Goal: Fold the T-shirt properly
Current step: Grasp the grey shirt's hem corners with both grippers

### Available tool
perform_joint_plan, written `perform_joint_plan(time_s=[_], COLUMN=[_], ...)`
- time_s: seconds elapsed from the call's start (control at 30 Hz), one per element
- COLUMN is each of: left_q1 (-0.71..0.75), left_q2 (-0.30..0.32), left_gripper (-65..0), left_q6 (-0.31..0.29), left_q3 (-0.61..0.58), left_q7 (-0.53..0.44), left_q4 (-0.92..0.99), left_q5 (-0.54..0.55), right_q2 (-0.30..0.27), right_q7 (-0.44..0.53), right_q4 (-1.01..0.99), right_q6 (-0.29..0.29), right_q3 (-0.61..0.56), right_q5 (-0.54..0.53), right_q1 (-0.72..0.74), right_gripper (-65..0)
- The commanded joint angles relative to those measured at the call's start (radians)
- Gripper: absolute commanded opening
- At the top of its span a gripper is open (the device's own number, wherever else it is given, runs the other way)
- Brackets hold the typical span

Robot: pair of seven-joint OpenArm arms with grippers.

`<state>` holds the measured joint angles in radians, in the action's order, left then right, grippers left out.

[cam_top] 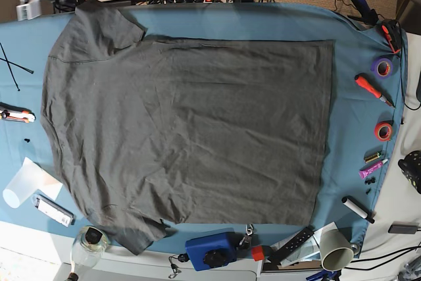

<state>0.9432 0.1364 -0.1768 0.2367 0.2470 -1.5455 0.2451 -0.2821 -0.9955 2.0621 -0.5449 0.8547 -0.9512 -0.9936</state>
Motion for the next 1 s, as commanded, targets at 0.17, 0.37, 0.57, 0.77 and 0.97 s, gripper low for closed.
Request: perform_joint_plan(time_s=[0.17, 0.37, 0.57, 0.77, 0.97], left_q1=[0.018, 0.018, 0.018, 0.019, 0.018], left_q2=[0.005, 0.005, 0.005, 0.005, 0.005], left_gripper=[-65.0, -65.0, -65.0, -65.0, -65.0], left_q6=[-0.003, -0.003, -0.003, -0.003, -0.004], left_q3=[0.002, 0.002, 0.002, 0.002, 0.002], left_q7=[-0.008, -0.007, -0.007, -0.007, -0.007], left_q4=[-0.011, -0.011, -0.011, -0.011, -0.011], left_q5=[0.003, 0.003, 0.002, 0.003, 0.003], right_q2=[-0.008, 0.005, 0.007, 0.008, 0.007], right_q7=[0.043, 0.047, 0.017, -0.051, -0.079], right_q4=[0.013, 0.013, 0.013, 0.013, -0.053], right_q6=[0.0, 0.0, -0.001, 0.0, -0.001], right_q3=[0.063, 0.063, 0.063, 0.063, 0.063], right_q5=[-0.01, 0.037, 0.05, 0.083, 0.063], right_q1=[0.01, 0.013, 0.034, 0.084, 0.165], right_gripper=[-49.4, -49.3, -35.8, -31.0, -31.1])
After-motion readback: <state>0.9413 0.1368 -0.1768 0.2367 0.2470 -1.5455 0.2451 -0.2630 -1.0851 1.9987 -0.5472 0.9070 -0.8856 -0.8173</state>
